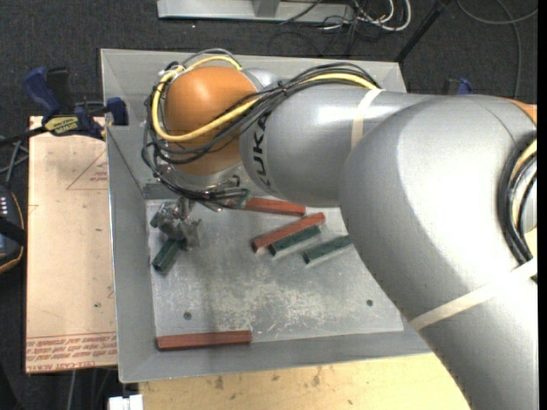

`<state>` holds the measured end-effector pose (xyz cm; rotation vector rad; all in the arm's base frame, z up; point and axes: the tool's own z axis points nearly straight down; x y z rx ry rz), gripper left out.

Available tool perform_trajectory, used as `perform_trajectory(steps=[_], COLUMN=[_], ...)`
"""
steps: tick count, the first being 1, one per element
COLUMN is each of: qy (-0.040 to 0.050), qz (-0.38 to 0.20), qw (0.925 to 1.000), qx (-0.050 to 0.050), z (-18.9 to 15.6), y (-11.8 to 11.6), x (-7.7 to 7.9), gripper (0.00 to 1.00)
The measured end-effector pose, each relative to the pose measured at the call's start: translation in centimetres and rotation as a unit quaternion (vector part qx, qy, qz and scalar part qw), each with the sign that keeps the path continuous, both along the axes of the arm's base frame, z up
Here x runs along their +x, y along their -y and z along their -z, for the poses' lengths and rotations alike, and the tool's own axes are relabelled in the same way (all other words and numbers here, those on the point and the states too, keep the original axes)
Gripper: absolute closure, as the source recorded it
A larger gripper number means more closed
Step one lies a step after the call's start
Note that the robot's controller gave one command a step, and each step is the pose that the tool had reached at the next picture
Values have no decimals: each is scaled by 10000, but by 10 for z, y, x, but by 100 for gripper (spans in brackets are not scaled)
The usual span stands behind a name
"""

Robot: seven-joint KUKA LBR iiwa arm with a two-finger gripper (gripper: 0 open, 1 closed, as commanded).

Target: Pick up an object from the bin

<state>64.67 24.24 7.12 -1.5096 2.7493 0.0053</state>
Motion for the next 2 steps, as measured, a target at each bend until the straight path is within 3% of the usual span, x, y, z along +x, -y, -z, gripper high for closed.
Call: perform_trajectory(steps=[2], qy=[-1], qz=[0], qw=[10000], qx=[1], z=[0], y=[0], x=[0], gripper=[100])
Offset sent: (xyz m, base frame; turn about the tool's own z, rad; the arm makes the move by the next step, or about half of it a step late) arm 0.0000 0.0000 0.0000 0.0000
